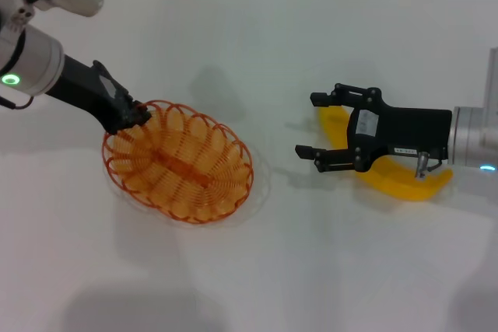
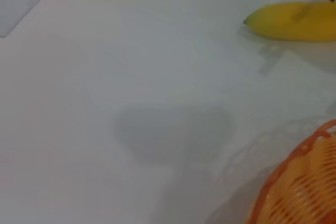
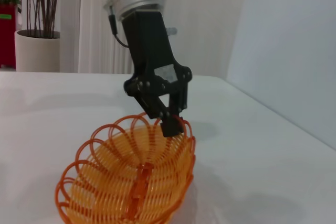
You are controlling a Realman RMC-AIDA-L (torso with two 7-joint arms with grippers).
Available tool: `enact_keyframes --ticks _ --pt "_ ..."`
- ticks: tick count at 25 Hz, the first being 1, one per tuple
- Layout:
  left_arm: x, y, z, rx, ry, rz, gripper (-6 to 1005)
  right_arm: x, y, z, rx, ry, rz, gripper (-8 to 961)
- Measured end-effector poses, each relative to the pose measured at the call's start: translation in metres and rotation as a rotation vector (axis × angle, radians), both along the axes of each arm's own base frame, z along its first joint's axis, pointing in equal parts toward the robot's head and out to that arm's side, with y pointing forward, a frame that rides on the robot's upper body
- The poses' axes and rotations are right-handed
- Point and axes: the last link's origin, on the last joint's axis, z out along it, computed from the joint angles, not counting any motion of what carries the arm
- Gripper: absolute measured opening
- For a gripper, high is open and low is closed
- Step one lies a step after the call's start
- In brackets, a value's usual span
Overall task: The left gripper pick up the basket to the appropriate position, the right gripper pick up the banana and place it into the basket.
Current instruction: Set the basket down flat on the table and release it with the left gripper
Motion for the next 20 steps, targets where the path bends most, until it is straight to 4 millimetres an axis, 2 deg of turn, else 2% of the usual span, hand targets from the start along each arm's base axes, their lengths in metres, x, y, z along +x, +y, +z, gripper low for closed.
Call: enact_keyframes --ticks 6,11,20 --pt "0.004 -0.006 0.000 0.021 -0.116 0.100 79 0.000 0.000 0.001 0.005 0.003 -0.004 876" --pt "0.005 -0.010 0.000 0.063 -0.268 0.260 80 0.000 0.000 0.001 0.007 0.004 -0.005 876" --pt "-0.010 -0.021 -0.005 0.072 -0.358 0.446 81 0.000 0.001 0.001 0.009 0.009 -0.007 876"
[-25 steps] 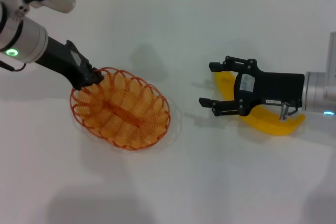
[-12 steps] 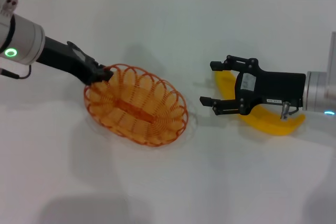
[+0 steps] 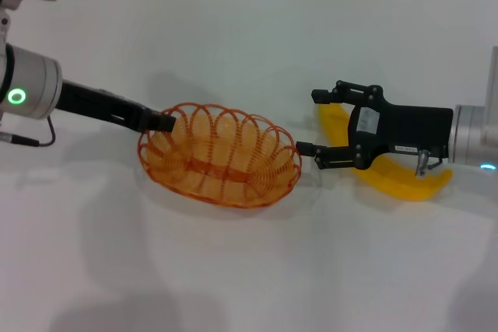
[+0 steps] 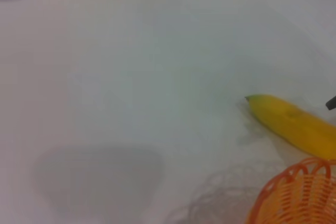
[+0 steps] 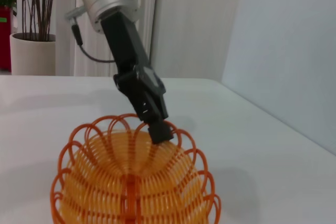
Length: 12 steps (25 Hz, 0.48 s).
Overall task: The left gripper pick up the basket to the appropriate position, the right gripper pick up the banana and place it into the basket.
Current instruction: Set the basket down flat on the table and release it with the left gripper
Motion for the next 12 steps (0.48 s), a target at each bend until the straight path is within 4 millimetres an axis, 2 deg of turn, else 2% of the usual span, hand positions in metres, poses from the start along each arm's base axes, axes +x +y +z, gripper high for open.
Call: enact_keyframes --ticks 12 --pt "-0.016 -0.004 -0.017 -0.024 -0.053 0.115 82 -0.002 0.002 0.000 0.000 0.002 0.006 876"
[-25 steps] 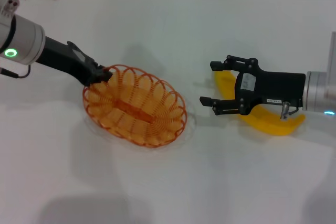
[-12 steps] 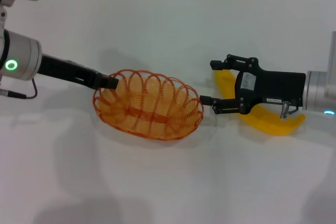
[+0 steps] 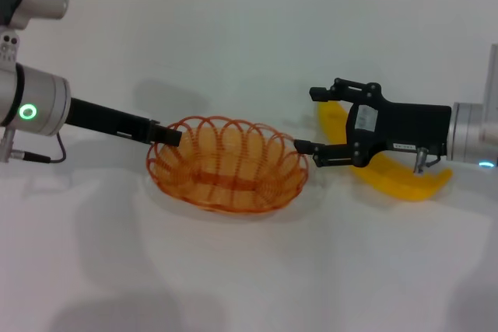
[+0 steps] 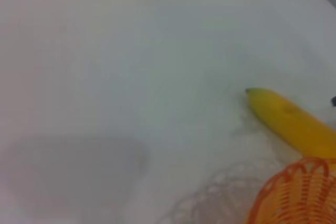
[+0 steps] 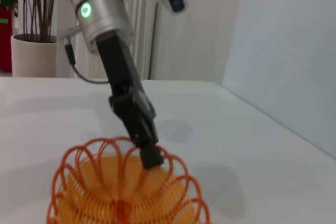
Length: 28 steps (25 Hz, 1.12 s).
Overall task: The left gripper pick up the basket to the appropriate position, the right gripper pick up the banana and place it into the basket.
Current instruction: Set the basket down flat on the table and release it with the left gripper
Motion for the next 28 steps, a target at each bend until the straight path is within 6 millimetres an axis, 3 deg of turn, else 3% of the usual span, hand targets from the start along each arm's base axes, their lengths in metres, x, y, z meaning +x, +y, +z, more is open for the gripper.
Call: enact_keyframes --ticks 6,28 --pt "-0.0089 0.0037 -0.0001 0.022 0.021 0.026 82 -0.0020 0.0040 0.0057 0.041 0.044 -0.019 875" --pt "-0.0058 0.0037 -0.0071 -0.002 0.015 0.032 82 -0.0025 0.0042 0.0058 0.042 0.048 -0.020 875"
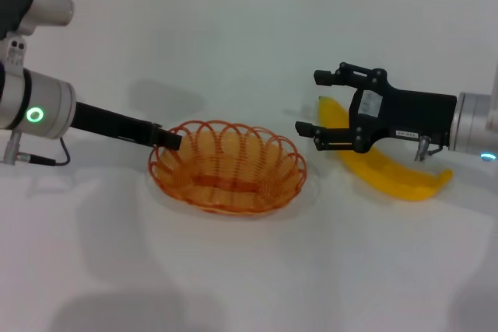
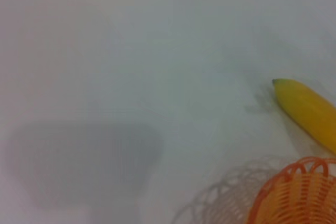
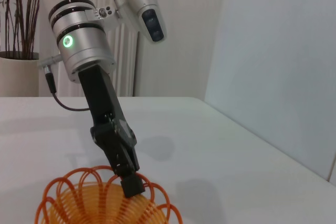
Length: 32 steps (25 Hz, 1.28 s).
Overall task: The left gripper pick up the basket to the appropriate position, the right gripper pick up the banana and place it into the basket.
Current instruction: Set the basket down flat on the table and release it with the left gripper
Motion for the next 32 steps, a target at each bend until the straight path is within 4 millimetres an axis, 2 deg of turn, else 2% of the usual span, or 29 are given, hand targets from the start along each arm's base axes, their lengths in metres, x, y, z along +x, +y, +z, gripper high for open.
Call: enact_keyframes --ticks 10,22,27,32 --pt "0.002 0.002 -0.014 -0.003 -0.004 0.009 81 -0.001 0.000 0.000 0.000 0.000 0.002 875" --pt "0.006 0.003 -0.015 0.007 -0.039 0.013 82 0.000 0.000 0.000 0.002 0.001 -0.002 874" --pt "0.005 0.002 -0.015 0.007 -0.043 0.026 96 0.001 0.000 0.000 0.002 0.001 -0.003 874" --pt "0.004 0.001 -0.015 0.008 -0.047 0.034 156 0.001 0.000 0.000 0.001 0.000 -0.002 874"
